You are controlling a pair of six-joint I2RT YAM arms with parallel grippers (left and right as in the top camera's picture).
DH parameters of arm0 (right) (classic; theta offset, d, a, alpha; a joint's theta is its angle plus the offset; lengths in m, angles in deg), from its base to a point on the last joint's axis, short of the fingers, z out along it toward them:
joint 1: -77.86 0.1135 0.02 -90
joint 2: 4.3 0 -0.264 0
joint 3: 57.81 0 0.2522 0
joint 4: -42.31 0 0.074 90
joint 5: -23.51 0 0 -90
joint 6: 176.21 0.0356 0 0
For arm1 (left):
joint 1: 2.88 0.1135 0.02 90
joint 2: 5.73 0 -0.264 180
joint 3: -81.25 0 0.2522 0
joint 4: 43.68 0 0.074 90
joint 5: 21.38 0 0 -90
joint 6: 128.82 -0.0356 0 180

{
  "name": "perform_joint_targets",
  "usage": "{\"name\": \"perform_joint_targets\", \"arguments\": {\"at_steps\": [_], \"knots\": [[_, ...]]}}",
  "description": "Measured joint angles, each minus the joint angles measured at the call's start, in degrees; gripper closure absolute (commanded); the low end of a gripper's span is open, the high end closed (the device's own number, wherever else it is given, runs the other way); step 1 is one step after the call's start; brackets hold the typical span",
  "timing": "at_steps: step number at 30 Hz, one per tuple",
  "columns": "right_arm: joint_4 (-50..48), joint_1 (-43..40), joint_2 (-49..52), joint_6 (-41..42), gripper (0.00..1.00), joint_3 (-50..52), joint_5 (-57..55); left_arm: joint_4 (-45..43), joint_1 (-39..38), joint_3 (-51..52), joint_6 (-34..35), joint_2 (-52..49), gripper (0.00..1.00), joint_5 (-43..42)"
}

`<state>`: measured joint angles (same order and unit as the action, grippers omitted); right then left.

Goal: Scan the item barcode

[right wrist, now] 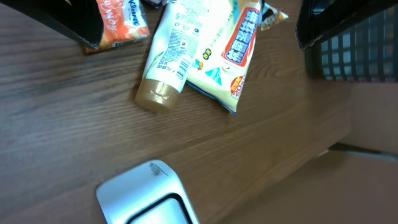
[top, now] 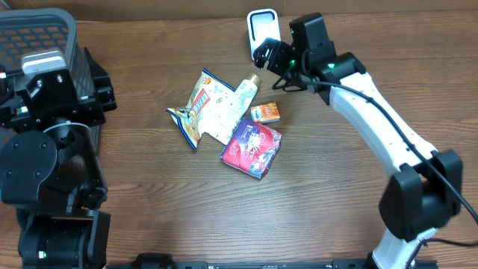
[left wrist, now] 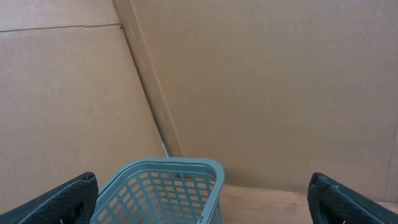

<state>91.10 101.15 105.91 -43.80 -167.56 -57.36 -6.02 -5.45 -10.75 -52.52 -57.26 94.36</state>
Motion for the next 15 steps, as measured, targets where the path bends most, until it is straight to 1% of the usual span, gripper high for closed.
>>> {"name": "perform_joint_targets", "arguments": {"at_steps": [3, 6, 11, 15], "knots": [[2.8, 0.0, 4.6, 4.1, 0.01, -3.4, 0.3, 0.0, 0.0, 0.0, 0.0, 0.0, 0.0, 0.0], [3.4, 0.2, 8.5, 7.1, 0.01, -5.3, 1.3, -0.2, 0.0, 0.0, 0.0, 0.0, 0.0, 0.0], [6.8, 2.0, 10.3, 10.2, 0.0, -5.4, 2.1, -0.2, 0.0, 0.0, 0.0, 0.0, 0.0, 0.0], [9.0, 5.8, 10.3, 9.8, 0.0, -5.6, 2.4, -0.2, 0.0, 0.0, 0.0, 0.0, 0.0, 0.0]]}}
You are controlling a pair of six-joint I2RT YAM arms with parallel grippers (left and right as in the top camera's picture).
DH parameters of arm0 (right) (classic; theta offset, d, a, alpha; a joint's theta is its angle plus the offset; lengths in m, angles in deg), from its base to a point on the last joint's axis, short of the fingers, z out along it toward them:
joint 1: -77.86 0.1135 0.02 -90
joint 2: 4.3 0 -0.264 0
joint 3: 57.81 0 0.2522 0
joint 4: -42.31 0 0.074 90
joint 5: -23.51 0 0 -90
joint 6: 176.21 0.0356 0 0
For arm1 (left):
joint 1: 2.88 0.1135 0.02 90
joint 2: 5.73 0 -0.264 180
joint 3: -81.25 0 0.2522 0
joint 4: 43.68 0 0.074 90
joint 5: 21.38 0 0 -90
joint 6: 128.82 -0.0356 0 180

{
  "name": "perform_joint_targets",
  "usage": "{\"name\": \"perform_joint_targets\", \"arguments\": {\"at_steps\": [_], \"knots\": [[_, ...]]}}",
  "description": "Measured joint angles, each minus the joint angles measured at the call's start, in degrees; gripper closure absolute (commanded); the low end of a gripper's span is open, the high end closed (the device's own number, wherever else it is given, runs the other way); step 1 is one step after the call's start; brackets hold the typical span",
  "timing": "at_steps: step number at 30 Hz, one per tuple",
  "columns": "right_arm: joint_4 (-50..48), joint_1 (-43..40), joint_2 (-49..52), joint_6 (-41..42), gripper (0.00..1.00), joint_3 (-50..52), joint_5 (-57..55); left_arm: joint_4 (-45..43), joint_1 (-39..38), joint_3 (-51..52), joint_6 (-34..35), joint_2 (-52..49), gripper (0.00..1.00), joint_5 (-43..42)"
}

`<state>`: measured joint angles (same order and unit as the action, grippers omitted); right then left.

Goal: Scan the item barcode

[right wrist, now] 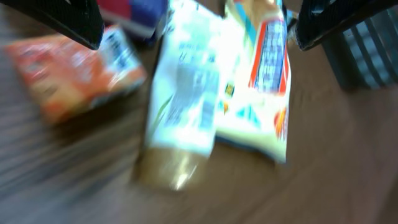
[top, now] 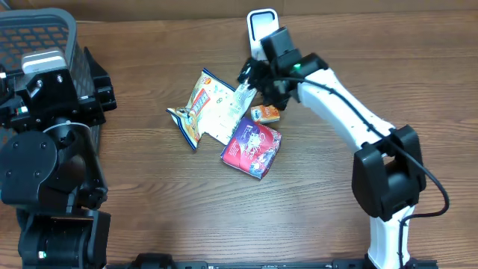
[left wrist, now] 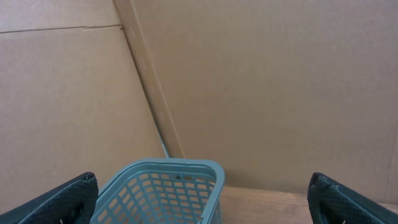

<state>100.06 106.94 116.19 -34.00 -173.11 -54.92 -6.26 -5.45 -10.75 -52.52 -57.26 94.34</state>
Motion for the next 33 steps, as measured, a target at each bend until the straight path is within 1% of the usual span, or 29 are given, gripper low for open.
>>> {"name": "perform_joint_targets", "arguments": {"at_steps": [6, 8, 15, 18, 26, 33], "knots": [[-0.9, 6.9, 0.0, -2.4, 0.0, 0.0, -1.8, 0.0, 0.0, 0.0, 0.0, 0.0, 0.0, -0.2], [-0.9, 7.6, 0.0, -2.5, 0.0, 0.0, -2.2, -0.1, 0.0, 0.0, 0.0, 0.0, 0.0, -0.4], [-1.0, 7.2, 0.0, -1.4, 0.0, 0.0, -6.3, -0.1, 0.0, 0.0, 0.0, 0.0, 0.0, -0.9], [-2.4, 6.9, 0.3, -1.2, 0.0, 0.0, -7.5, -0.1, 0.0, 0.0, 0.0, 0.0, 0.0, -1.0], [-2.9, 7.0, 8.8, 3.3, 0.0, 0.0, -8.0, -0.1, 0.0, 0.0, 0.0, 0.0, 0.0, -1.1], [-2.8, 7.0, 9.3, 3.7, 0.0, 0.0, -7.4, -0.1, 0.0, 0.0, 0.0, 0.0, 0.0, -1.1]]}}
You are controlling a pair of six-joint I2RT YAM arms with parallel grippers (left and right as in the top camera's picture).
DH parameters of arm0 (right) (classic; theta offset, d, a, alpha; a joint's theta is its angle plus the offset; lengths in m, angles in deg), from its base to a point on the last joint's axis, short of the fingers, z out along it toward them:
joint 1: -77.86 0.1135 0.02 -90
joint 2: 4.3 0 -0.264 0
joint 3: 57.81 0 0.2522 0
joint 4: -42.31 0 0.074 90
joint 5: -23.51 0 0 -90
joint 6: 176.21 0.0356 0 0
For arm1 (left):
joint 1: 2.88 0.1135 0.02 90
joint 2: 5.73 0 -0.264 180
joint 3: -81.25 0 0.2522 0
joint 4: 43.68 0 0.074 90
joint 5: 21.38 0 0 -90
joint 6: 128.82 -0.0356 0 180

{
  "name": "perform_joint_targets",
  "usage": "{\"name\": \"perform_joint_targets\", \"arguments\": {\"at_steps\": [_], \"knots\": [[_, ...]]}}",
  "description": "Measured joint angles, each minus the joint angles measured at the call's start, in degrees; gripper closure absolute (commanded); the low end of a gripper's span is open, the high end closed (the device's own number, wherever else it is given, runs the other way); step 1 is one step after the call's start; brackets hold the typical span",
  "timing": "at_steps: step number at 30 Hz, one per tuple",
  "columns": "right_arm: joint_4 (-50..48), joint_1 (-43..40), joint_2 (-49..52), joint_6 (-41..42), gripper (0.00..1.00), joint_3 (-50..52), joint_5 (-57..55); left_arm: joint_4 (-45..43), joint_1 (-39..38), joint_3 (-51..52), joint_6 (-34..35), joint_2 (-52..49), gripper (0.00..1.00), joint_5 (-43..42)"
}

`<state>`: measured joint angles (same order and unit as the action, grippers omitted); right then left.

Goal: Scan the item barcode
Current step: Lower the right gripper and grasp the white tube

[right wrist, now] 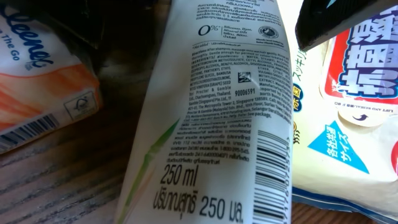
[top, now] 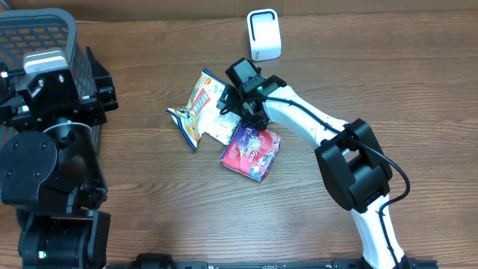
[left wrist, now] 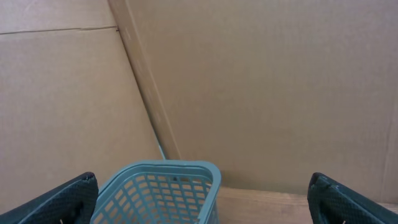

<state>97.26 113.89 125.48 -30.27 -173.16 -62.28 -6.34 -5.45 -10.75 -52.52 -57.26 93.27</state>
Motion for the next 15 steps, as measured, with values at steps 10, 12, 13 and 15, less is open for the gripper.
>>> {"name": "perform_joint_targets", "arguments": {"at_steps": [10, 12, 13, 15], "knots": [[-0.3, 0.1, 1.0, 0.0, 0.0, 0.0, 0.5, 0.0, 0.0, 0.0, 0.0, 0.0, 0.0, 0.0], [-1.2, 0.2, 1.3, 0.0, 0.0, -0.4, 1.4, 0.0, 0.0, 0.0, 0.0, 0.0, 0.0, 0.0], [-2.3, 0.3, 1.5, -0.3, 0.03, -0.5, 2.0, 0.0, 0.0, 0.0, 0.0, 0.0, 0.0, 0.0], [-3.5, 0.5, 1.8, -0.9, 0.07, -0.5, 2.8, 0.0, 0.0, 0.0, 0.0, 0.0, 0.0, 0.0]]}}
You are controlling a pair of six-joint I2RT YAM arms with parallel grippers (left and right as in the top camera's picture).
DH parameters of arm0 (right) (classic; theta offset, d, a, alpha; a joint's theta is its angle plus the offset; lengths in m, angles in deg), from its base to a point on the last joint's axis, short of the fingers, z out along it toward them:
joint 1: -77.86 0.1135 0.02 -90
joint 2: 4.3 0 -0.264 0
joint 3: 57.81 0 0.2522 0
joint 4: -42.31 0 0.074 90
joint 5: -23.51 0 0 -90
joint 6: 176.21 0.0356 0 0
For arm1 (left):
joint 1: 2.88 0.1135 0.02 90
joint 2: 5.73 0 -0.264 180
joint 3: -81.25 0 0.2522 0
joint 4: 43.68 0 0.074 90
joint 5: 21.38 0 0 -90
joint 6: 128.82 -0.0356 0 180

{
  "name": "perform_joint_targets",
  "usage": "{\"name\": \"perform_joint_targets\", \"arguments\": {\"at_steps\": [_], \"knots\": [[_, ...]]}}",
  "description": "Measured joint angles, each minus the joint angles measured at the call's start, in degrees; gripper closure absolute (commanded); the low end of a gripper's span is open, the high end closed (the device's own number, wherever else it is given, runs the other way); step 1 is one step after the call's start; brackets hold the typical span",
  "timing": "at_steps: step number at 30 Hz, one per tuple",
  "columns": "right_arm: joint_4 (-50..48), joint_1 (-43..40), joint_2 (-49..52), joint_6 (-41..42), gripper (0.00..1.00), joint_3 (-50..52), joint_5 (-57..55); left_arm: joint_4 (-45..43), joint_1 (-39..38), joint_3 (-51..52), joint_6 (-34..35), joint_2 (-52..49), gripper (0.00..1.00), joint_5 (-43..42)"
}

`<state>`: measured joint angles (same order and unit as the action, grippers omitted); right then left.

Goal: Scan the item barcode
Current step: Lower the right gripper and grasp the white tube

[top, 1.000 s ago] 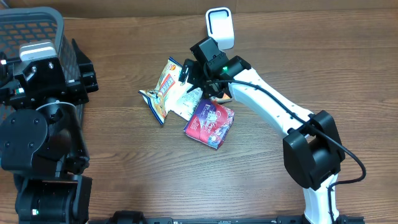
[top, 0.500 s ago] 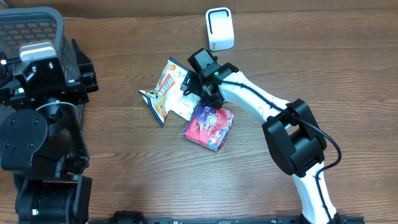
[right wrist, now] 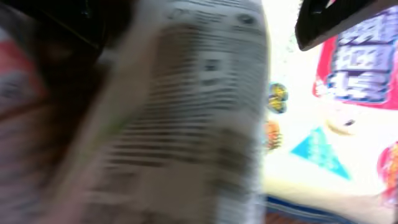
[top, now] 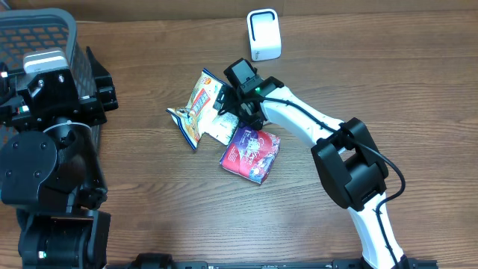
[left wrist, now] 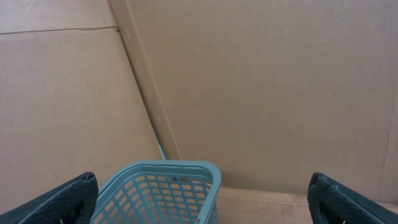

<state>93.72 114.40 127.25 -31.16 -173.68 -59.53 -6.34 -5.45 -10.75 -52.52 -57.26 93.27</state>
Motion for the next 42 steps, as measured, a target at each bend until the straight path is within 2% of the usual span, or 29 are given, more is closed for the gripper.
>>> {"name": "perform_joint_targets", "arguments": {"at_steps": [3, 7, 10, 14, 16, 17, 19, 20, 22, 24, 25, 28, 30, 36, 40, 42], "knots": [[-0.4, 0.4, 0.3, -1.4, 0.17, -0.1, 0.6, 0.0, 0.0, 0.0, 0.0, 0.0, 0.0, 0.0], [3.6, 1.1, 0.4, -3.5, 0.19, -0.5, 0.4, 0.0, 0.0, 0.0, 0.0, 0.0, 0.0, 0.0], [7.8, 1.4, 0.4, -4.5, 0.34, -1.1, -0.8, 0.0, 0.0, 0.0, 0.0, 0.0, 0.0, 0.0], [10.4, 1.5, 0.4, -7.2, 0.36, -1.2, -1.7, 0.0, 0.0, 0.0, 0.0, 0.0, 0.0, 0.0], [10.8, 1.5, 0.4, -9.6, 0.35, -1.3, -1.9, 0.0, 0.0, 0.0, 0.0, 0.0, 0.0, -0.3], [10.9, 1.5, 0.4, -10.9, 0.3, -1.3, -1.9, 0.0, 0.0, 0.0, 0.0, 0.0, 0.0, -0.5], [11.1, 1.5, 0.4, -13.7, 0.07, -1.3, -2.0, 0.0, 0.0, 0.0, 0.0, 0.0, 0.0, -1.0], [11.2, 1.5, 0.4, -16.0, 0.0, -1.5, -2.0, 0.0, 0.0, 0.0, 0.0, 0.0, 0.0, -1.1], [11.4, 1.7, 0.2, -19.2, 0.02, -1.7, -2.4, 0.0, 0.0, 0.0, 0.0, 0.0, 0.0, -1.4], [11.5, 1.8, 0.2, -21.9, 0.09, -1.7, -2.8, 0.0, 0.0, 0.0, 0.0, 0.0, 0.0, -1.6], [11.3, 1.8, 0.2, -22.9, 0.16, -1.7, -2.9, 0.0, 0.0, 0.0, 0.0, 0.0, 0.0, -1.7], [11.0, 1.8, 0.3, -24.8, 0.22, -1.5, -3.1, 0.0, 0.0, 0.0, 0.0, 0.0, 0.0, -1.7], [10.8, 1.8, 0.3, -25.6, 0.31, -1.5, -3.4, 0.0, 0.0, 0.0, 0.0, 0.0, 0.0, -1.7], [10.7, 1.7, 0.4, -26.5, 0.28, -1.4, -1.9, 0.0, 0.0, 0.0, 0.0, 0.0, 0.0, -1.7], [11.9, 1.7, 0.4, -26.8, 0.32, -1.4, -1.2, 0.0, 0.0, 0.0, 0.0, 0.0, 0.0, -1.7], [13.3, 1.7, 0.4, -26.8, 0.29, -1.5, -0.8, 0.0, 0.0, 0.0, 0.0, 0.0, 0.0, -1.7]]}}
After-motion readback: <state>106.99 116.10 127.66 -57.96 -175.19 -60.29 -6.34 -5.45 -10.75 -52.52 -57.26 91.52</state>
